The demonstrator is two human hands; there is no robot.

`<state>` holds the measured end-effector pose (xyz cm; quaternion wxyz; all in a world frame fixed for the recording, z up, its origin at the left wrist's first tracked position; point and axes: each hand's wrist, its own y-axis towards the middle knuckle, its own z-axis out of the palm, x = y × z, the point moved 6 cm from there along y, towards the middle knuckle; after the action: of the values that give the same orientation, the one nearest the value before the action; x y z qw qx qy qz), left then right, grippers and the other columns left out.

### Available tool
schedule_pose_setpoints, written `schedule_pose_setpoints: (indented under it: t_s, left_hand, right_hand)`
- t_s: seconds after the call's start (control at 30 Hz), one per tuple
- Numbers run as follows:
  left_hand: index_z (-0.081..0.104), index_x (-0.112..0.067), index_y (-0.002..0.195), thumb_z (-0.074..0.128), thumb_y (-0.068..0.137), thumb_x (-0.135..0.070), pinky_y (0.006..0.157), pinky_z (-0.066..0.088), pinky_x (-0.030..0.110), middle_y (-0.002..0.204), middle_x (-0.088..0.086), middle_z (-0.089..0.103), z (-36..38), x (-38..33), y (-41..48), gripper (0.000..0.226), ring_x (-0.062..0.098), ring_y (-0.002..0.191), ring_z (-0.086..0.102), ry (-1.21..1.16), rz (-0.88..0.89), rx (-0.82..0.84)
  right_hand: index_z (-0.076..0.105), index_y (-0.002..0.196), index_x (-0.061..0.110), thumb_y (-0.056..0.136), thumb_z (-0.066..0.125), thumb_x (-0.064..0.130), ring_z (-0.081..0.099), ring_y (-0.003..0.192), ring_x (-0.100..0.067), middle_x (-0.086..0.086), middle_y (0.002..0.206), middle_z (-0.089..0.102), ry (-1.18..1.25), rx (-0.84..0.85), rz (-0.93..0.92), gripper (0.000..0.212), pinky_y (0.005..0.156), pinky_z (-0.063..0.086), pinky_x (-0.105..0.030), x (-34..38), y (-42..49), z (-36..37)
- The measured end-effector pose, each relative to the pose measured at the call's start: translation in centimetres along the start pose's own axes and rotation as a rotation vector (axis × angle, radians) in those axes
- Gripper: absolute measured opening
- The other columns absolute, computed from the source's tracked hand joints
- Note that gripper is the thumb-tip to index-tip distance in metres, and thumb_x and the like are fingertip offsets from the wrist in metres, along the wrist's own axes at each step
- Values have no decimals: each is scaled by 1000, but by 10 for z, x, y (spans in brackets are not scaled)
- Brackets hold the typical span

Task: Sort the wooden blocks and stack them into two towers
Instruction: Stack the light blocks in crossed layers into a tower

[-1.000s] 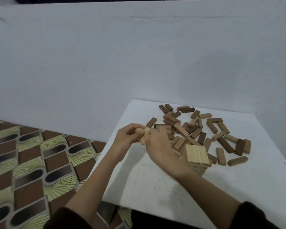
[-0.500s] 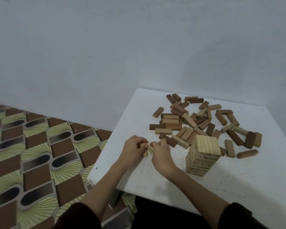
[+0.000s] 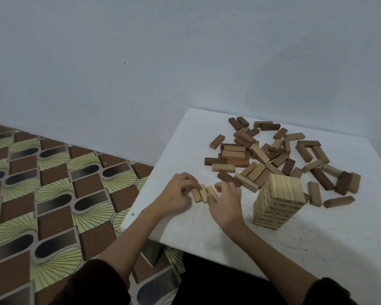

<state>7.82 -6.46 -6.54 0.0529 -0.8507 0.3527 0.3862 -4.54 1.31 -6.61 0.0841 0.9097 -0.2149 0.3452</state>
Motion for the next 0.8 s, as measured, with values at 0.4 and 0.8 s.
schedule_pose_setpoints:
  t_s: [0.4,0.8]
  left_hand:
    - [56,-16,74,83,64,-10,75,33,4,117,-6,56,12,-2,2,30,2,93,47,-34,32,23]
    - [54,-18,114,84,65,-23,79,33,6,116,-7,49,18,-5,-4,58,9,100,38,-103,-79,-133]
  right_hand:
    - [49,126,22,76,43,-14,31,111,-12,12,113,43,108,146,-139,62,93,40,-27,-4,9,8]
    - [55,119,14,73,39,-24,44,90,-8,22,102,41,334,-85,-69,62,74,37,-9,-23,6,-3]
